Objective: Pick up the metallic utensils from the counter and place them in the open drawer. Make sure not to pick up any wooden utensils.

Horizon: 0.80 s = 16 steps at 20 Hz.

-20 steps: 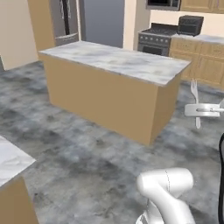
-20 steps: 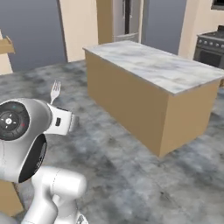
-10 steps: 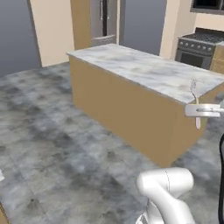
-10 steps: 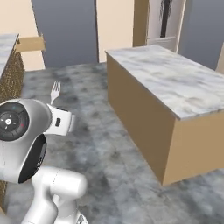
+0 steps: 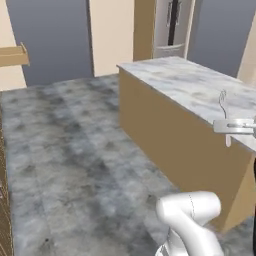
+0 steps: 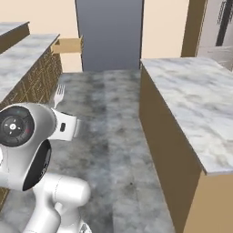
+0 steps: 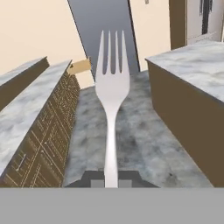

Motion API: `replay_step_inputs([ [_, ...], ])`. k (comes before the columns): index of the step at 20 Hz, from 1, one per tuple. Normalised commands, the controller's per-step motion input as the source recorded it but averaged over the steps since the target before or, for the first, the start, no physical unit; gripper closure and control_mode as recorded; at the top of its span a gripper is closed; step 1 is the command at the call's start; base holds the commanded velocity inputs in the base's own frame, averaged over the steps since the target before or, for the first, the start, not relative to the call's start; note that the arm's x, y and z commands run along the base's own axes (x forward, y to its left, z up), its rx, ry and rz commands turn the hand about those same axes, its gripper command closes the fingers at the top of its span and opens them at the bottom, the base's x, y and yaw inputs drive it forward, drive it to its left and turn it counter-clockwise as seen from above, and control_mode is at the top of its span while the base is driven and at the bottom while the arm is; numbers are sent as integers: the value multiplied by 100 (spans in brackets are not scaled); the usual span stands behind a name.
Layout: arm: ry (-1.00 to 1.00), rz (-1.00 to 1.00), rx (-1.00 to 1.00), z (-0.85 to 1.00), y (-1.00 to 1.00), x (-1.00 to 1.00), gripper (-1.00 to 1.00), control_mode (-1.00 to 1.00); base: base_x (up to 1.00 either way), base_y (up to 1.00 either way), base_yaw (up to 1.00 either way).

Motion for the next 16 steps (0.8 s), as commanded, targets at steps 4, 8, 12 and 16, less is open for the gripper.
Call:
replay_step_inputs([
  [4,0,0,0,0,0,0,100,100,100,0,39],
  [8,0,0,0,0,0,0,100,100,100,-12,41],
  [12,0,0,0,0,0,0,100,100,100,-27,42],
  [16,0,0,0,0,0,0,100,100,100,-30,36],
])
